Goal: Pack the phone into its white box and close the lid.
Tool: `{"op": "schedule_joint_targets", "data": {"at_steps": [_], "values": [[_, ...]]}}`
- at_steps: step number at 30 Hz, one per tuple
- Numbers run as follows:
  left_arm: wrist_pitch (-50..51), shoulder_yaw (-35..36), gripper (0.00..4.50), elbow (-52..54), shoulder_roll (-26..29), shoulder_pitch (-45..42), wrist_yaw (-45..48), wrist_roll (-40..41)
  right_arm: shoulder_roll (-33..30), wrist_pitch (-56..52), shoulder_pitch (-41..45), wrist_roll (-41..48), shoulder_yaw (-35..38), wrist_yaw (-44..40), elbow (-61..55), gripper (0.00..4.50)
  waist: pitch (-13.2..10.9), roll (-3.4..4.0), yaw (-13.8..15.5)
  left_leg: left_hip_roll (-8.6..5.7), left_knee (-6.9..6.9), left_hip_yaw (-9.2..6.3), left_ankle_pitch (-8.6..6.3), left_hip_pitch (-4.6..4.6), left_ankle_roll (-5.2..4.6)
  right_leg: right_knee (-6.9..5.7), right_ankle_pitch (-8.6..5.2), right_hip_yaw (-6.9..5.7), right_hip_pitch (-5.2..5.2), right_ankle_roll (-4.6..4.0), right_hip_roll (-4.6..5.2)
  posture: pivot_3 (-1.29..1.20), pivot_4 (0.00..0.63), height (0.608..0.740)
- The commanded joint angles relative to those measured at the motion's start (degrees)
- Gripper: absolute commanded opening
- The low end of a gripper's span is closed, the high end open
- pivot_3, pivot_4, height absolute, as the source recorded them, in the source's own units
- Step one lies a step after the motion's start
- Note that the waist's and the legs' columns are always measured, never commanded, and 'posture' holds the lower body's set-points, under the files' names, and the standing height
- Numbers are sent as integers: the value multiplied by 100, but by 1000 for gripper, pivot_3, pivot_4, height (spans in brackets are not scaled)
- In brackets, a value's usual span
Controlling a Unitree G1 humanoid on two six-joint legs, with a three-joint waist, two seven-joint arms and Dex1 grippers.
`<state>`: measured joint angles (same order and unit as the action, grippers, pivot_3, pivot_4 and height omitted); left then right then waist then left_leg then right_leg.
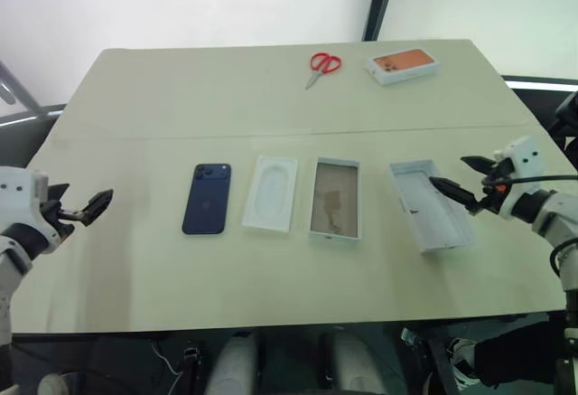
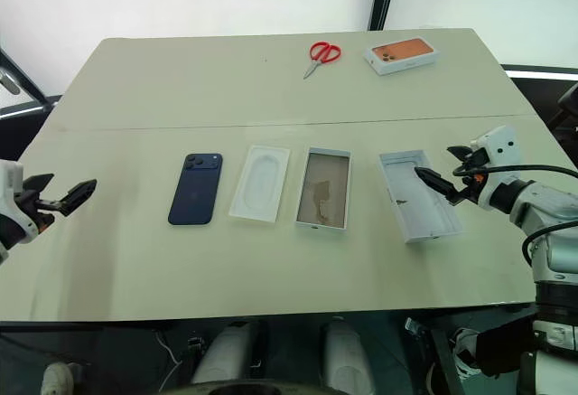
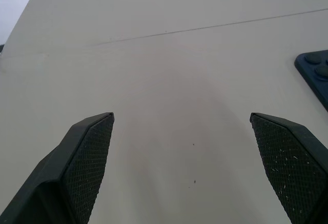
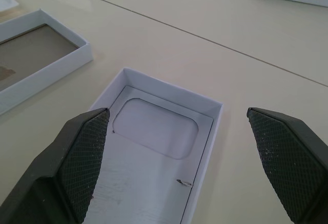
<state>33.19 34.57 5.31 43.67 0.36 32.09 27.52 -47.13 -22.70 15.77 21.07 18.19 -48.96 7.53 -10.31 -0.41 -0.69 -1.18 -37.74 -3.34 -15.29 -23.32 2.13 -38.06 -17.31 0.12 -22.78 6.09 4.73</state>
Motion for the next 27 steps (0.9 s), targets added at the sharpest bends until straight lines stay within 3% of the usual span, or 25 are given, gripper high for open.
{"op": "schedule_joint_targets", "data": {"at_steps": [1,20,27], "values": [[-69,175,4465,164,90,38,-5,-11,-19,32,-9,86,61,-23,-252,4500,0,0,0,0,0,0,0,0,0,0,0,0,0,0,0,0,150,740],[-78,-251,4465,292,-278,-272,-210,-21,460,-30,297,130,-469,48,-876,4500,0,0,0,0,-1,-1,0,0,0,-2,0,0,0,0,0,0,150,740],[227,-416,4465,981,-527,-260,-382,216,586,-140,677,62,-862,9,-908,4500,0,0,0,0,-1,-1,0,0,0,-2,0,0,-1,0,0,0,150,740]]}}
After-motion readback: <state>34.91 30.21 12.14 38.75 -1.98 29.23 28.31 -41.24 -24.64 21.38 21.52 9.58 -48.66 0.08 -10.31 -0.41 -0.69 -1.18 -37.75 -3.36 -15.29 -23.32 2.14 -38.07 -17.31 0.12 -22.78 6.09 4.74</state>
